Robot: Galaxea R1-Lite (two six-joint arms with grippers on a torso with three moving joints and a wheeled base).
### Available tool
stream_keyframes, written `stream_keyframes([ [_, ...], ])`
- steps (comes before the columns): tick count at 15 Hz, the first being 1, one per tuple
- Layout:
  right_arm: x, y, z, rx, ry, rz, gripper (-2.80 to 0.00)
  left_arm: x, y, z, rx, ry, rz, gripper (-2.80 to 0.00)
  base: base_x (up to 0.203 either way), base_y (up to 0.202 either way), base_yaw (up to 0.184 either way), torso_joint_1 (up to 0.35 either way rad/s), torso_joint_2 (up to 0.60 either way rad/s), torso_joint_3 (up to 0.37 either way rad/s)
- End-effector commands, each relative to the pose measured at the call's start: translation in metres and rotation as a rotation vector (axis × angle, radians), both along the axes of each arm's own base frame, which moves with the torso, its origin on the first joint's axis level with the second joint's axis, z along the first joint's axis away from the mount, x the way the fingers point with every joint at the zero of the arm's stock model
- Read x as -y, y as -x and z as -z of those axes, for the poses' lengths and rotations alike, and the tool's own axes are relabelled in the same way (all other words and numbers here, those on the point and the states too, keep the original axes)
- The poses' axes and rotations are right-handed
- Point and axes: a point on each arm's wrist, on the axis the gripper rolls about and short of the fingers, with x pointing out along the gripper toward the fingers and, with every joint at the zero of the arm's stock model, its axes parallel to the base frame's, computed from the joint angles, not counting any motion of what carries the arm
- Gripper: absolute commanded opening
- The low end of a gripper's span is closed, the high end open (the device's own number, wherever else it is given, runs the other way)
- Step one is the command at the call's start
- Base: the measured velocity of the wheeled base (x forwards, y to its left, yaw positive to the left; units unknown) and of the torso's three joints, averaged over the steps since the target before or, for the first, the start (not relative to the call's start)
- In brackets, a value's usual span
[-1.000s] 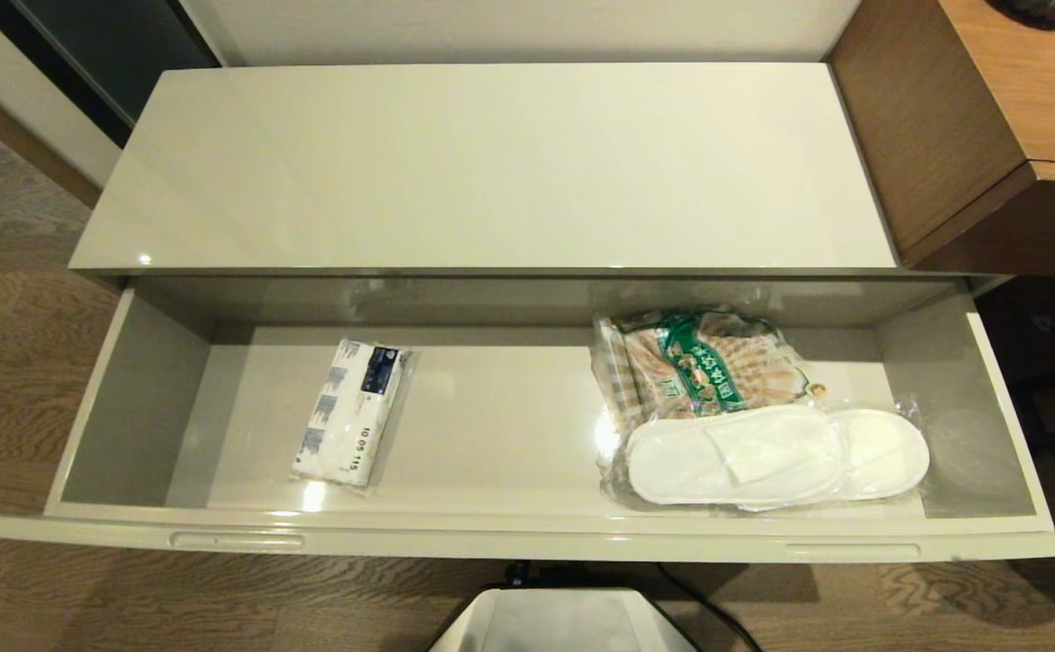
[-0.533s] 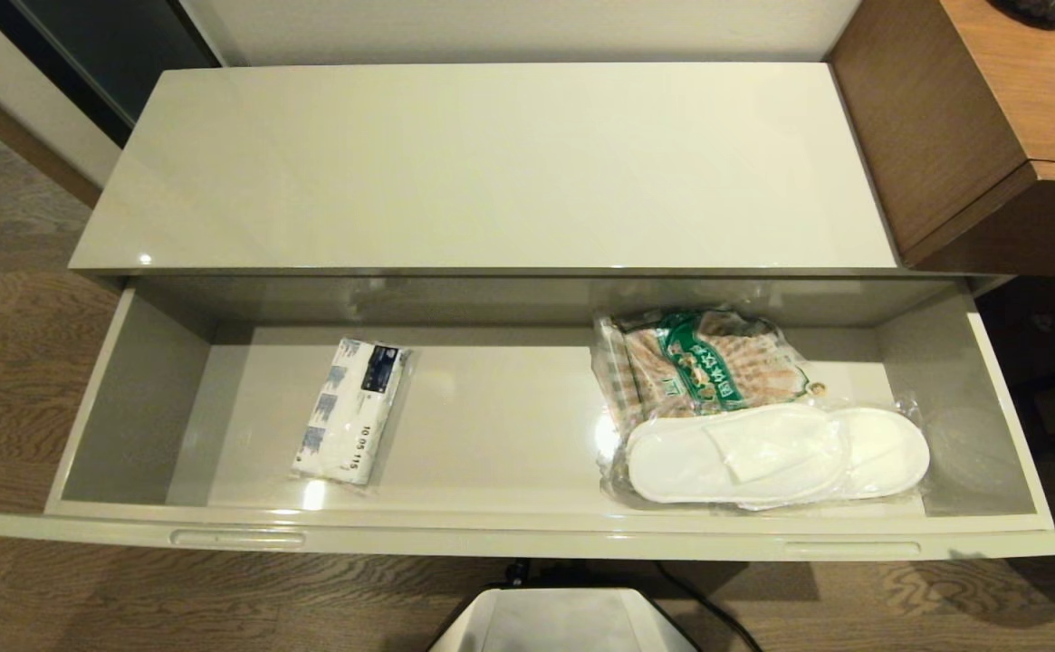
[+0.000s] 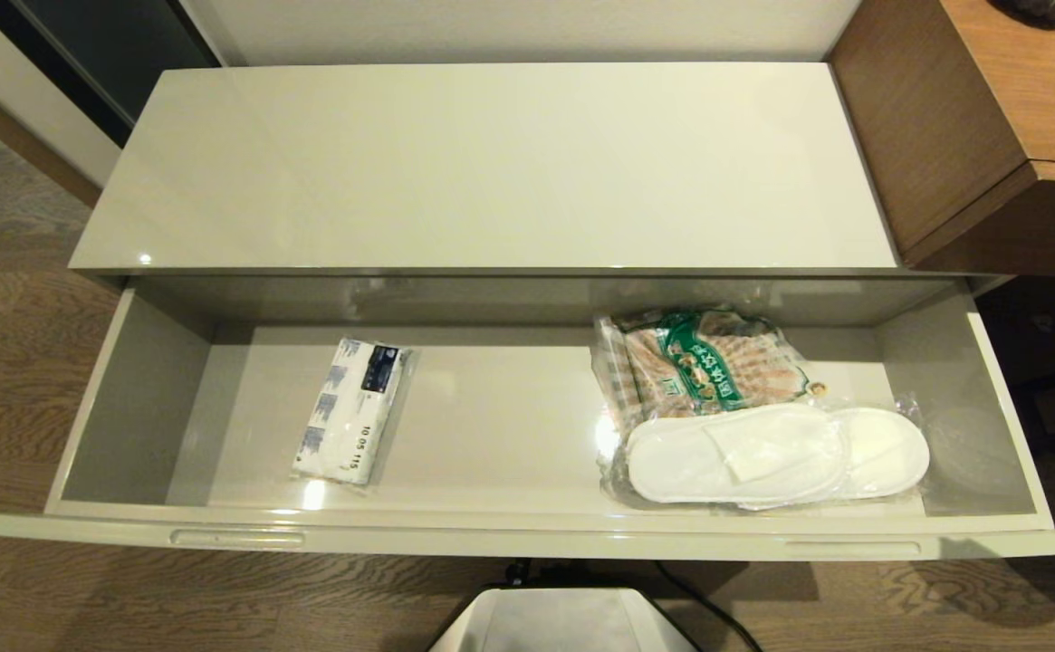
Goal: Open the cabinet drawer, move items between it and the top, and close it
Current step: Open the drawer, then take out the disposable slippers from the drawer
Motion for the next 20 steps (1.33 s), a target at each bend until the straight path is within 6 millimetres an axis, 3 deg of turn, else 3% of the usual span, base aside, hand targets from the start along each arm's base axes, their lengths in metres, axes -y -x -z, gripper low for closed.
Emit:
stream_keyframes([
  [1, -0.001, -0.006, 0.002, -0.02, 0.014, -0.016, -2.8, 0.0, 0.0, 0.0, -0.001, -0.001, 0.0, -2.8, 0.0, 0.0, 0.0, 0.0, 0.0, 0.0],
  [10, -0.006, -0.042, 0.002, 0.033, 0.076, -0.081, -2.8, 0.0, 0.0, 0.0, -0.001, -0.001, 0.0, -2.8, 0.0, 0.0, 0.0, 0.0, 0.0, 0.0],
  [20, -0.014, -0.096, 0.005, 0.045, 0.058, -0.048, -2.8, 0.0, 0.0, 0.0, -0.001, -0.001, -0.001, -2.8, 0.0, 0.0, 0.0, 0.0, 0.0, 0.0],
])
